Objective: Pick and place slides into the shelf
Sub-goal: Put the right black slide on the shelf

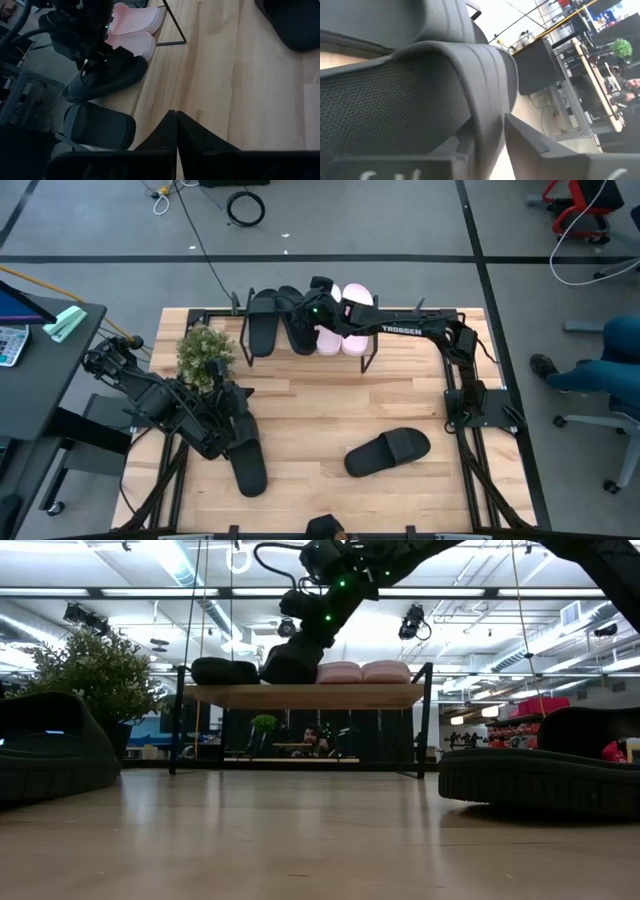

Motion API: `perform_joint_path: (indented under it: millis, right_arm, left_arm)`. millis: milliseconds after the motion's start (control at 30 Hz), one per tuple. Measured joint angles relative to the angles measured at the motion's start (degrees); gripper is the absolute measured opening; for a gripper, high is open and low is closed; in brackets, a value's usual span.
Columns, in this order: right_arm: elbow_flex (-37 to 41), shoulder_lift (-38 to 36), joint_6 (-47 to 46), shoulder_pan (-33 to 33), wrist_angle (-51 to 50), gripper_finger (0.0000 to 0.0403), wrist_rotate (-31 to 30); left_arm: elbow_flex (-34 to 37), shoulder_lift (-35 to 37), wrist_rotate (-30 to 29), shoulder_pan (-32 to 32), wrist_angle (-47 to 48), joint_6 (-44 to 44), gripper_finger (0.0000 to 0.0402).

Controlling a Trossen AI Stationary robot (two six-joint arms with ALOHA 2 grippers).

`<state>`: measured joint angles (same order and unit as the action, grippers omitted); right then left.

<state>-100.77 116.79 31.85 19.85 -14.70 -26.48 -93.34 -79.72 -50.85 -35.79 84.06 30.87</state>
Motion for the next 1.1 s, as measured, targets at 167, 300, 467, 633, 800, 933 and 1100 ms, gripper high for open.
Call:
perform_joint_path:
  millis: [167,300,467,633,800,933,1100]
  right_arm:
    - [0.0,0.0,-1.33,-0.19,0.12,0.0125,-0.1]
    - [0.0,0.0,-1.85,-0.3,0.21,0.0134,-0.07]
    - [0.0,0.0,-2.05,-1.15,0.48,0.0134,-0.11]
    - [0.0,-0.09,-1.84,-2.47,0.77,0.0135,-0.09]
    - [0.0,-0.12,-4.12,-2.74,0.76,0.0135,-0.06]
    - [0.0,-0.13,-7.72,-3.43,0.52,0.0135,-0.67]
    - [0.0,-0.19,-7.93,-5.33,0.11,0.0135,-2.92]
  left_arm:
    - [0.0,0.0,0.02,0.0,0.01,0.0,0.0017]
    - [0.0,0.0,0.02,0.0,-0.01,0.02,0.0027]
    - [0.0,0.0,-0.02,0.56,0.01,-1.46,0.0025]
    - [0.0,0.0,-0.17,3.68,0.01,-1.85,0.0015]
    - [0.0,0.0,-0.18,7.81,0.18,-2.03,0.0012]
    - [0.0,0.0,-0.59,12.21,0.77,-2.03,0.0012]
    - [0.0,0.0,-0.57,18.01,1.79,-2.19,0.0007]
